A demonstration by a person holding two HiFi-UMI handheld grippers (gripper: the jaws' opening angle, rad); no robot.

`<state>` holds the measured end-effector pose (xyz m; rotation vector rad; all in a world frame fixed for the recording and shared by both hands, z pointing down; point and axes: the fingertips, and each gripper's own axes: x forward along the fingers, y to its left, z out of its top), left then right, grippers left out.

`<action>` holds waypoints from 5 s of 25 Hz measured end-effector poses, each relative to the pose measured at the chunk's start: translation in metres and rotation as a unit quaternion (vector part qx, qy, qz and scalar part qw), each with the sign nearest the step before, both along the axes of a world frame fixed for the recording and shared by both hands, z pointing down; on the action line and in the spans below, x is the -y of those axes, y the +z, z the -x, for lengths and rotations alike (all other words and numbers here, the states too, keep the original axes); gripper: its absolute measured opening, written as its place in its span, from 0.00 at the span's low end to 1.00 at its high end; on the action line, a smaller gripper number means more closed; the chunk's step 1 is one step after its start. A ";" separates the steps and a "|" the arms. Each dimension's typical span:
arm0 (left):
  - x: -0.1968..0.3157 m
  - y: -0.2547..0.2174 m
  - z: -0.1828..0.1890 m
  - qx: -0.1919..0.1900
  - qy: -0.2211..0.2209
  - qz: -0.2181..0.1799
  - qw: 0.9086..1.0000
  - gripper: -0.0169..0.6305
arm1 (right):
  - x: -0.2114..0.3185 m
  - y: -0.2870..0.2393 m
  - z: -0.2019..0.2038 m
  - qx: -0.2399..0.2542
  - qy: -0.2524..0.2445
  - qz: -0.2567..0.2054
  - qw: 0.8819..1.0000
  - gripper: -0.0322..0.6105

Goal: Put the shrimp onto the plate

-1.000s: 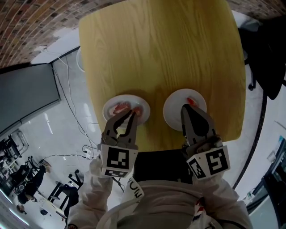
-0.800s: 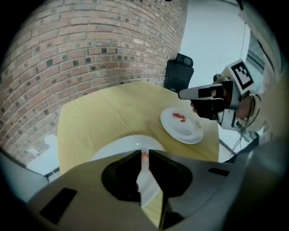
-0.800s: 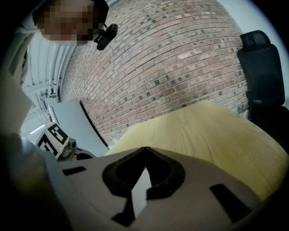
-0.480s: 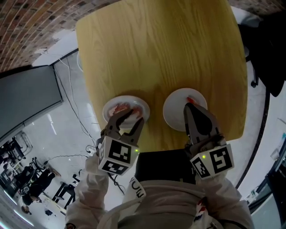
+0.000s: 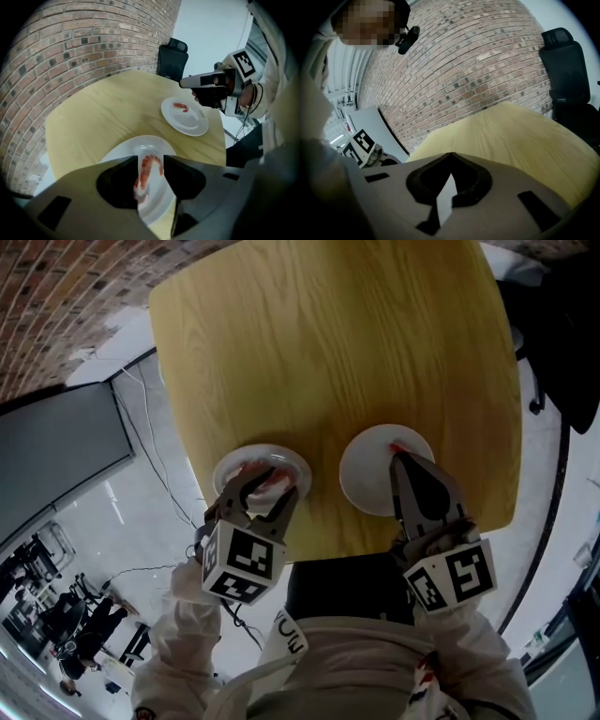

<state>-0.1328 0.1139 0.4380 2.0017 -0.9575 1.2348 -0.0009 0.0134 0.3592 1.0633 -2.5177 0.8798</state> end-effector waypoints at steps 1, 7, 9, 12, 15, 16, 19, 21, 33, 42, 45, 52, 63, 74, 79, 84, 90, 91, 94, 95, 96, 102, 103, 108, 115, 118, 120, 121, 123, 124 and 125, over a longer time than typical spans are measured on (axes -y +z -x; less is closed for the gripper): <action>0.000 0.001 0.001 0.008 0.007 -0.001 1.000 0.27 | 0.000 0.001 0.000 0.000 0.001 0.001 1.000 0.09; 0.002 0.008 0.005 0.038 0.035 0.000 0.999 0.27 | 0.007 0.001 0.007 -0.002 0.000 -0.002 1.000 0.09; 0.002 0.010 0.005 0.043 0.037 0.002 0.998 0.27 | 0.008 0.002 0.008 -0.002 0.001 -0.002 1.000 0.09; 0.000 0.012 0.004 0.042 0.034 0.007 0.999 0.27 | 0.006 0.003 0.007 -0.001 0.001 -0.002 1.000 0.09; 0.000 0.012 0.003 0.028 0.023 0.015 0.999 0.27 | 0.005 0.004 0.008 -0.001 0.003 -0.001 1.000 0.09; 0.000 0.013 0.004 0.024 0.020 0.015 0.999 0.27 | 0.005 0.004 0.009 -0.001 0.004 0.000 1.000 0.09; 0.001 0.014 0.006 0.014 0.016 0.012 1.000 0.27 | 0.005 0.004 0.012 0.001 0.006 0.000 1.000 0.09; 0.002 0.015 0.007 0.012 0.016 0.010 1.000 0.27 | 0.004 0.005 0.014 0.002 0.007 0.001 1.000 0.09; -0.003 0.010 0.007 0.018 0.026 -0.003 1.000 0.27 | -0.005 0.000 0.007 -0.007 0.022 -0.001 1.000 0.09; -0.007 0.007 0.010 0.014 0.027 -0.009 0.999 0.27 | -0.014 0.000 0.010 -0.006 0.025 -0.001 1.000 0.09; -0.007 0.002 0.008 0.010 0.031 -0.012 0.999 0.27 | -0.016 -0.004 0.009 -0.006 0.028 -0.003 1.000 0.09; 0.003 -0.011 -0.004 0.010 0.041 -0.027 0.999 0.27 | -0.012 -0.010 -0.007 -0.008 0.045 -0.009 0.999 0.09; 0.014 -0.026 -0.048 0.006 0.078 -0.040 0.996 0.27 | -0.011 -0.018 -0.053 -0.006 0.086 -0.015 0.996 0.09; 0.020 -0.023 -0.109 -0.018 0.126 -0.039 0.991 0.27 | -0.011 -0.016 -0.104 -0.007 0.136 -0.013 0.991 0.09; 0.021 -0.021 -0.135 -0.028 0.146 -0.035 0.988 0.27 | -0.014 -0.014 -0.122 -0.006 0.150 -0.011 0.989 0.09; 0.022 -0.015 -0.157 -0.033 0.164 -0.034 0.985 0.27 | -0.017 -0.014 -0.141 -0.008 0.168 -0.011 0.986 0.09; 0.024 -0.012 -0.184 -0.042 0.181 -0.039 0.982 0.27 | -0.023 -0.012 -0.166 -0.011 0.189 -0.011 0.982 0.09; 0.024 -0.011 -0.187 -0.043 0.185 -0.039 0.981 0.27 | -0.024 -0.012 -0.169 -0.012 0.192 -0.011 0.981 0.09; 0.026 -0.009 -0.194 -0.042 0.198 -0.042 0.978 0.27 | -0.026 -0.012 -0.177 -0.011 0.201 -0.011 0.979 0.09; 0.026 -0.009 -0.196 -0.042 0.202 -0.043 0.978 0.27 | -0.026 -0.012 -0.179 -0.010 0.204 -0.010 0.979 0.09; 0.027 -0.009 -0.198 -0.042 0.205 -0.045 0.977 0.27 | -0.026 -0.011 -0.180 -0.009 0.206 -0.010 0.979 0.09; 0.033 -0.008 -0.206 -0.042 0.222 -0.046 0.973 0.27 | -0.026 -0.008 -0.188 -0.008 0.216 -0.005 0.976 0.09; 0.033 -0.007 -0.207 -0.043 0.224 -0.046 0.973 0.27 | -0.026 -0.007 -0.190 -0.008 0.217 -0.005 0.976 0.09; 0.036 -0.003 -0.211 -0.046 0.227 -0.044 0.972 0.27 | -0.024 -0.004 -0.194 -0.008 0.225 -0.003 0.974 0.09; 0.034 -0.003 -0.215 -0.054 0.221 -0.036 0.973 0.27 | -0.023 -0.004 -0.199 -0.006 0.226 -0.002 0.974 0.09; 0.036 -0.004 -0.214 -0.055 0.218 -0.040 0.973 0.27 | -0.023 -0.003 -0.196 -0.004 0.224 0.000 0.975 0.09; 0.036 -0.004 -0.213 -0.055 0.217 -0.043 0.974 0.27 | -0.023 -0.003 -0.195 -0.005 0.223 0.001 0.975 0.09; 0.036 -0.003 -0.213 -0.055 0.217 -0.043 0.974 0.27 | -0.023 -0.002 -0.194 -0.005 0.222 0.001 0.975 0.09; 0.035 -0.004 -0.212 -0.055 0.218 -0.044 0.973 0.27 | -0.023 -0.002 -0.193 -0.005 0.222 0.001 0.975 0.09; 0.035 -0.004 -0.211 -0.056 0.218 -0.045 0.973 0.27 | -0.023 -0.003 -0.192 -0.005 0.221 0.001 0.975 0.09; 0.035 -0.005 -0.211 -0.057 0.219 -0.045 0.973 0.27 | -0.023 -0.003 -0.191 -0.005 0.220 0.001 0.975 0.09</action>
